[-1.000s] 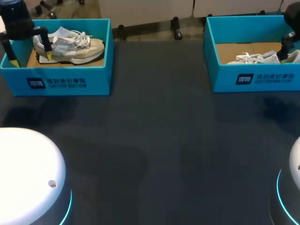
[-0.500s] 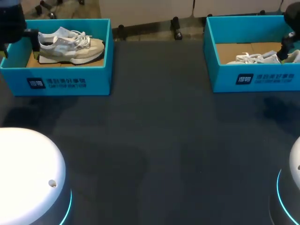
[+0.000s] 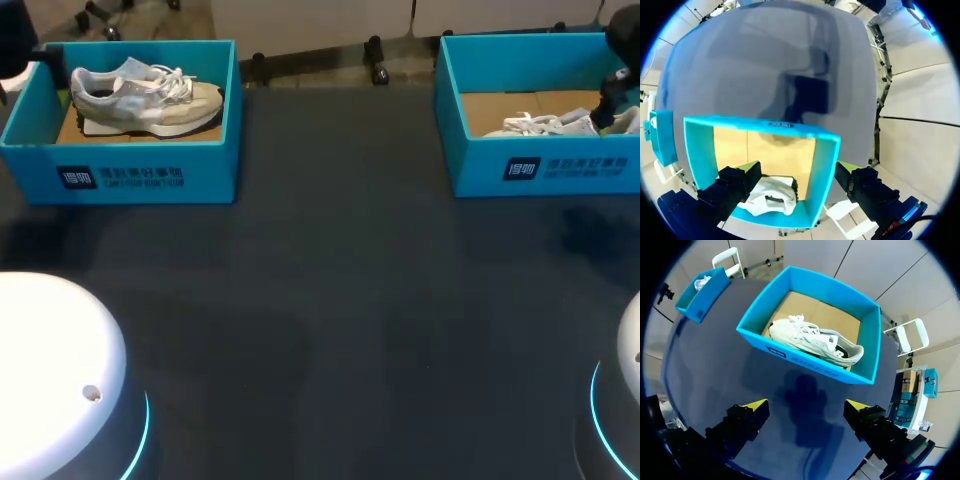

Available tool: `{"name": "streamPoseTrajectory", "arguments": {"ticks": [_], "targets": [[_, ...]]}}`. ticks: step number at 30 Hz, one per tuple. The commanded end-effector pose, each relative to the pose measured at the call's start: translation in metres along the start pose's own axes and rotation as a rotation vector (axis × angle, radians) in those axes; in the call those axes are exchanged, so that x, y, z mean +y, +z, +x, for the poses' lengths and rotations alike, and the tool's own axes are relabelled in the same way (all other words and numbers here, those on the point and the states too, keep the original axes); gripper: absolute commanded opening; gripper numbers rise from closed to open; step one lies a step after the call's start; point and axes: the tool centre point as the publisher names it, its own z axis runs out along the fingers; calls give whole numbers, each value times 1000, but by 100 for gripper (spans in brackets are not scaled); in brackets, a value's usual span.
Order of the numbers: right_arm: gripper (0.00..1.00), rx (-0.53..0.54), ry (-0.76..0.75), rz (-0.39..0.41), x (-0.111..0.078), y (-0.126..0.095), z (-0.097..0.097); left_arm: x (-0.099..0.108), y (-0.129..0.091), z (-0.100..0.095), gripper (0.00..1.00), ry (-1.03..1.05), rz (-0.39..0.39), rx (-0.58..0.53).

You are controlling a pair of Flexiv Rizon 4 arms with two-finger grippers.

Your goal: Take the shoe out of the shoebox, open the shoe tongue, remove and reinsert the insole, then place the shoe into the shoebox

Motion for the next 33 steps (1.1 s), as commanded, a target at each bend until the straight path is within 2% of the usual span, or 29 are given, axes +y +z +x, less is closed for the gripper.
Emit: {"name": "streamPoseTrajectory", "arguments": {"ticks": [1,7,13,33], "targets": [[100,-1,0,-1,0,0,0,32,7,0,100,-38,60,-4],[100,-1,0,-1,0,0,0,63,14,10,100,-34,65,-18],[100,-1,0,-1,0,0,0,76,14,14,100,-34,63,-13],[100,-1,0,-1,0,0,0,77,14,14,100,-35,62,-11]]}}
